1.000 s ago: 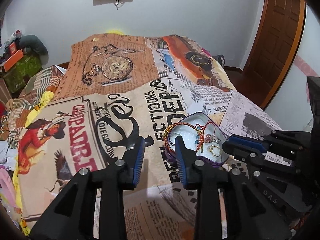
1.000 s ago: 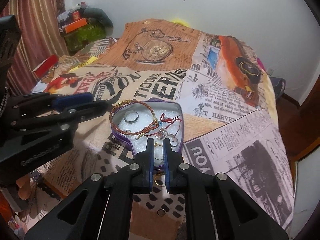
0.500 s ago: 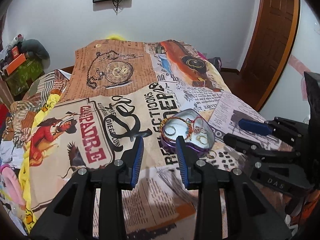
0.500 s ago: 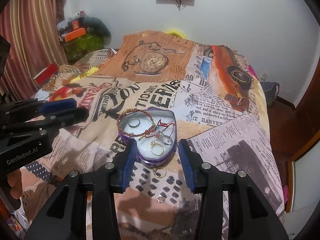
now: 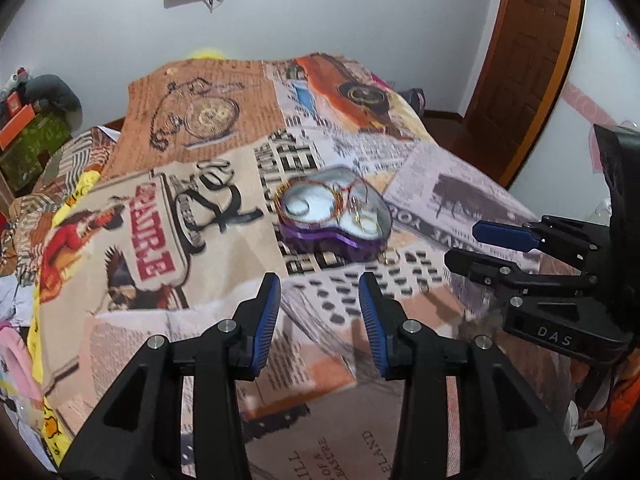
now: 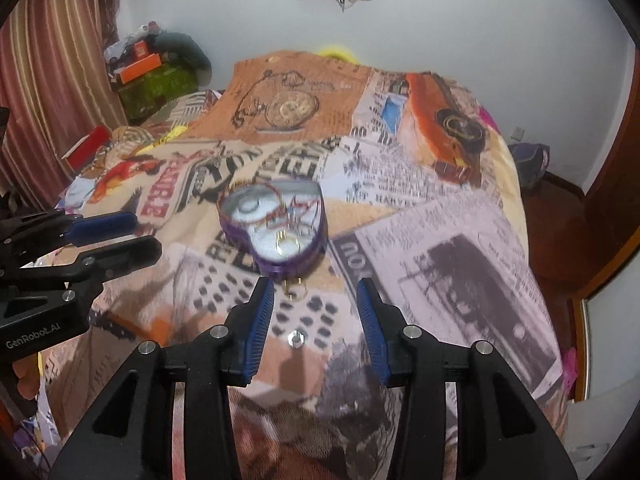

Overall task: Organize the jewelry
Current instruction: 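Move both open grippers to the small rings left beside the tin, then grasp a small ring with the right gripper while the left grasps a gold ring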

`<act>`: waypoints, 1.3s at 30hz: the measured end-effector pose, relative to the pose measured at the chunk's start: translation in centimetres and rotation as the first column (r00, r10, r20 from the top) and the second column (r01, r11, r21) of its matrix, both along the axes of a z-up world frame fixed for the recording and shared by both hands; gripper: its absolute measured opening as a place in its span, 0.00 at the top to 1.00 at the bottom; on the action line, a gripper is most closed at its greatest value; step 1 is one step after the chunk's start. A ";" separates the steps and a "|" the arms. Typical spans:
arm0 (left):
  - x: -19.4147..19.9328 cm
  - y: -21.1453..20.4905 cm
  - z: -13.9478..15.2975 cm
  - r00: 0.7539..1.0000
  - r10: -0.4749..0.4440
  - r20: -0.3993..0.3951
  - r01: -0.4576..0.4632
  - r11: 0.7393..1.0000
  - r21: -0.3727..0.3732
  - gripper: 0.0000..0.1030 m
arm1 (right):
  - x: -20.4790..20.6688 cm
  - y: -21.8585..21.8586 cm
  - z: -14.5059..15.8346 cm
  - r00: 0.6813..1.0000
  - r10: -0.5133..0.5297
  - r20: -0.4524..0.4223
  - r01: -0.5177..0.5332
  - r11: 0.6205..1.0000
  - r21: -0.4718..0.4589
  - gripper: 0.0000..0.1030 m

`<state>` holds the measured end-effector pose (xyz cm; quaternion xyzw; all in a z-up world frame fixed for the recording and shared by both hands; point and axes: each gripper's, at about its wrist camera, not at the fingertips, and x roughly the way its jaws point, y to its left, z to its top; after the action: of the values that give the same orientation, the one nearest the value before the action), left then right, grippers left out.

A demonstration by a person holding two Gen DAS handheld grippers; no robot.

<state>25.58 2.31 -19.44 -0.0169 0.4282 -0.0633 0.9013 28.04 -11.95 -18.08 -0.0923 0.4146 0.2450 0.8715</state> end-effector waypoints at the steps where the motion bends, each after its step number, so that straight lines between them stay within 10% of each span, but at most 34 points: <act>1: -0.1 -0.1 -0.5 1.000 -0.004 -0.012 0.004 1.000 0.000 0.61 | -0.1 -0.1 -0.4 1.000 0.004 -0.011 -0.004 1.000 -0.003 0.62; 16: 0.4 -0.9 -2.9 0.997 -0.037 -0.065 0.039 0.999 0.020 0.61 | -0.1 1.5 -4.7 0.992 0.082 -0.095 -0.086 0.996 -0.038 0.63; 23: 1.5 -2.0 -3.2 0.996 -0.058 -0.066 0.060 0.998 0.024 0.61 | 0.0 0.6 -4.9 0.995 0.081 -0.060 -0.084 0.995 -0.048 0.90; 39: 6.0 -6.4 -4.9 0.977 -0.149 -0.152 0.153 0.988 0.014 0.62 | 1.4 -2.6 -3.4 1.000 0.019 -0.009 -0.019 0.999 0.026 0.91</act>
<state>31.56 -4.09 -24.32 0.0226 0.4956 -0.1247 0.8592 29.42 -14.52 -21.49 -0.0838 0.4145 0.2590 0.8684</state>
